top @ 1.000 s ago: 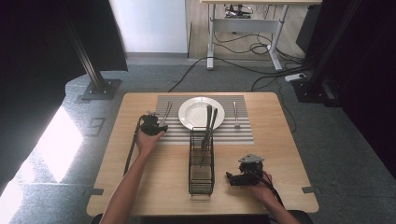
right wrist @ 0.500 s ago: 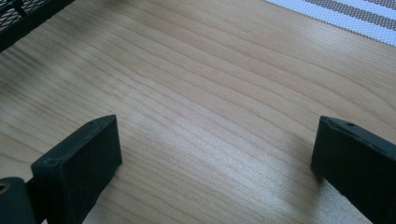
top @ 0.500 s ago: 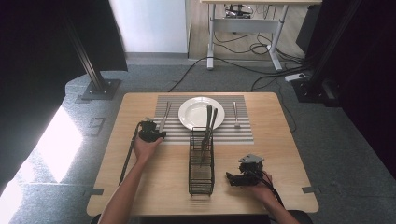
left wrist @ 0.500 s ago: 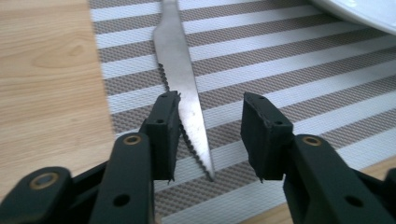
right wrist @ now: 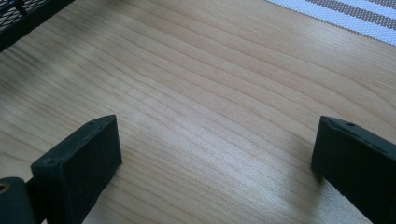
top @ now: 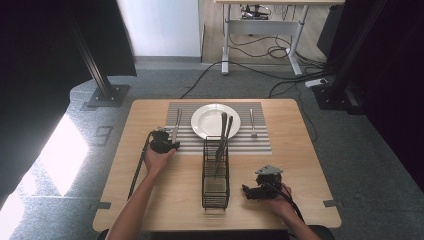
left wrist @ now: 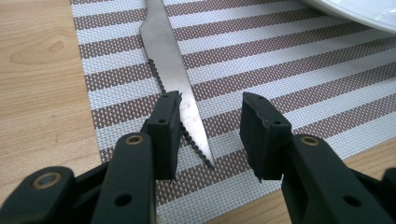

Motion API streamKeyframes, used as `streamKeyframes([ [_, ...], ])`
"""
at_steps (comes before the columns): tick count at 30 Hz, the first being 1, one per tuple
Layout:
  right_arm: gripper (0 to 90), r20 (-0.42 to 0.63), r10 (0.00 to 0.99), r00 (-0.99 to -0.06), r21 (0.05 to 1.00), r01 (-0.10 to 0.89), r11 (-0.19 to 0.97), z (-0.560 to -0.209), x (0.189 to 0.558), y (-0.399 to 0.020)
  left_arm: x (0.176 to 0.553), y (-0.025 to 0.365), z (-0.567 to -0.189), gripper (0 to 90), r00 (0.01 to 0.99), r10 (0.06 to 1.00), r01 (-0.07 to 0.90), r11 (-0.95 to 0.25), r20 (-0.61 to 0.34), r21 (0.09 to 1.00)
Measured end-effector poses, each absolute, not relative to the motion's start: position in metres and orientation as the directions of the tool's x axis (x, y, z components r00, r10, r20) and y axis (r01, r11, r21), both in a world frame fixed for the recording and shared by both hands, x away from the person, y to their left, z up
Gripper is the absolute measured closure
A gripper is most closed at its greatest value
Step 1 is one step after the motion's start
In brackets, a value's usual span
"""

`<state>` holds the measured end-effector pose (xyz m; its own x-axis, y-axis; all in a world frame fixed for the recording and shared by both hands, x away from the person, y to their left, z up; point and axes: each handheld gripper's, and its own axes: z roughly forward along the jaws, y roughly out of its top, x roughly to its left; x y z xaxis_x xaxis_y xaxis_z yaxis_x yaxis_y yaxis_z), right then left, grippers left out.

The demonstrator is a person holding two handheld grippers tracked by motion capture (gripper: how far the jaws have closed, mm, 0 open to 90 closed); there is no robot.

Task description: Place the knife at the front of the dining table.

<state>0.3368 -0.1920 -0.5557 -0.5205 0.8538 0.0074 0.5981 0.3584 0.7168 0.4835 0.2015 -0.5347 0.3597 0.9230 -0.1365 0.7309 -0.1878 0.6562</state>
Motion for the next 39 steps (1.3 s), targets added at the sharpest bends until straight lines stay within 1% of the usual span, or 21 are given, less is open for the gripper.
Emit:
streamKeyframes([
  [11,1.2,0.008,0.851,-0.524,0.717,0.597,0.361,-0.556,0.337,-0.192,0.483,0.202,-0.535,56.5,0.362,0.921,0.727,-0.182,-0.145,0.662],
  [13,1.2,0.008,0.851,-0.525,0.717,0.597,0.361,-0.556,0.337,-0.192,0.482,0.204,-0.532,56.1,0.367,0.92,0.723,-0.189,-0.139,0.664],
  [16,1.2,0.009,0.851,-0.525,0.716,0.597,0.361,-0.556,0.337,-0.193,0.477,0.209,-0.522,55.6,0.373,0.918,0.699,-0.181,-0.137,0.692],
  [20,1.2,0.009,0.851,-0.526,0.716,0.597,0.361,-0.556,0.337,-0.193,0.467,0.217,-0.511,50.8,0.391,0.904,0.673,-0.155,-0.171,0.723],
  [26,1.2,0.008,0.851,-0.525,0.716,0.597,0.361,-0.556,0.337,-0.193,0.453,0.221,-0.501,43.9,0.422,0.889,0.639,-0.151,-0.179,0.754],
  [39,1.2,0.009,0.849,-0.528,0.716,0.596,0.364,-0.556,0.337,-0.193,0.403,0.223,-0.485,38.7,0.496,0.849,0.585,-0.173,-0.181,0.793],
])
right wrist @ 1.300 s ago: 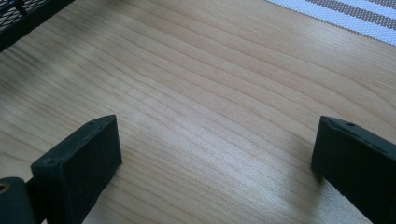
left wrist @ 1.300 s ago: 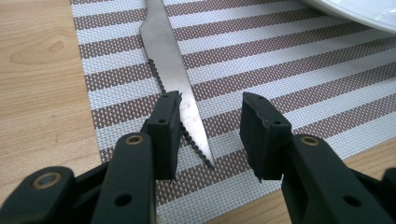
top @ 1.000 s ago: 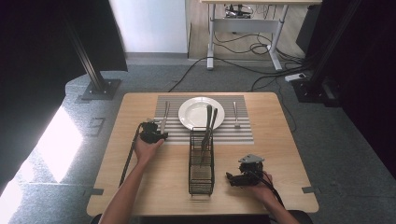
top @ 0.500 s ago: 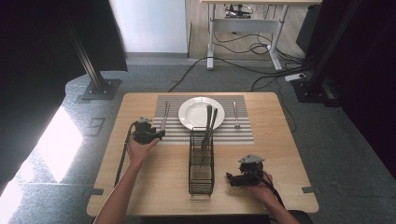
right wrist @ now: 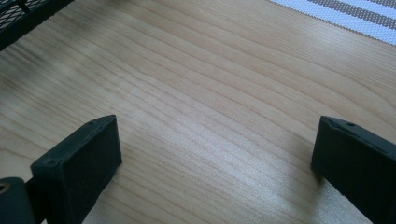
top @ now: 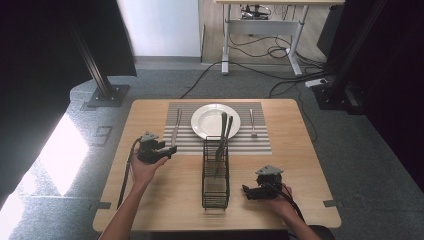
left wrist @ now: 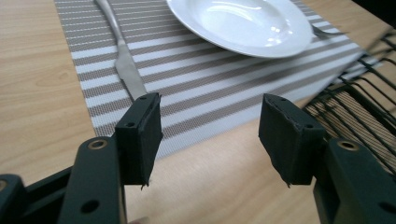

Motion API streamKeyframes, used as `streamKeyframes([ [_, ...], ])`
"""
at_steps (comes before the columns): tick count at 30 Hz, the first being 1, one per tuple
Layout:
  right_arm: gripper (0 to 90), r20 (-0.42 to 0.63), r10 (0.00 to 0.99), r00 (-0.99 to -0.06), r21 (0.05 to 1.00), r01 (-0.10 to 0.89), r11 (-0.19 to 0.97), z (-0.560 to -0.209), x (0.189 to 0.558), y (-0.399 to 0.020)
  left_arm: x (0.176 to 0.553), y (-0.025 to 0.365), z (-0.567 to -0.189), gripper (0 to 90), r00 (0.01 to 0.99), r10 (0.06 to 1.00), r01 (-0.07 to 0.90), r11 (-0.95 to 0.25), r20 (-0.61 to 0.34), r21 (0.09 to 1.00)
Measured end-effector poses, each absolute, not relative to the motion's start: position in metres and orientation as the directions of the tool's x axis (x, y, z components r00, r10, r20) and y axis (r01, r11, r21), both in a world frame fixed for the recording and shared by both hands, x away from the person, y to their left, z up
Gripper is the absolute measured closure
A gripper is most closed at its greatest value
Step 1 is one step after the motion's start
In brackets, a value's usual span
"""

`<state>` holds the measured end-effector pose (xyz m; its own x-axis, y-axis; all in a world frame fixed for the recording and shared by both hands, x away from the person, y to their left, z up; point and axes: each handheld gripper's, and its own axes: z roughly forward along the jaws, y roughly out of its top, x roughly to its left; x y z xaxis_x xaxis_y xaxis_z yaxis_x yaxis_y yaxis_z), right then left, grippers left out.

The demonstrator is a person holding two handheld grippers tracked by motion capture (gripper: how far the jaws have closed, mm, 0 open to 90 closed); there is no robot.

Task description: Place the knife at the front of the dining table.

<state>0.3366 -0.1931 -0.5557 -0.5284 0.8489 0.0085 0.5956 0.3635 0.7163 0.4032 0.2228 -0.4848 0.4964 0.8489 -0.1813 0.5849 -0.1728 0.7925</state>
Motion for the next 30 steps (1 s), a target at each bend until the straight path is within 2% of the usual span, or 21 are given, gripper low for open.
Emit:
streamKeyframes([
  [11,1.1,0.008,0.848,-0.53,0.716,0.595,0.365,-0.556,0.337,-0.193,0.355,0.233,-0.476,28.0,0.517,0.83,0.567,-0.148,-0.21,0.81],
  [17,1.0,0.008,0.847,-0.531,0.716,0.594,0.366,-0.556,0.337,-0.193,0.336,0.239,-0.48,25.8,0.536,0.819,0.577,-0.177,-0.206,0.797],
  [30,0.8,0.009,0.847,-0.532,0.716,0.595,0.366,-0.556,0.337,-0.193,0.336,0.236,-0.48,24.7,0.562,0.806,0.564,-0.21,-0.184,0.799],
])
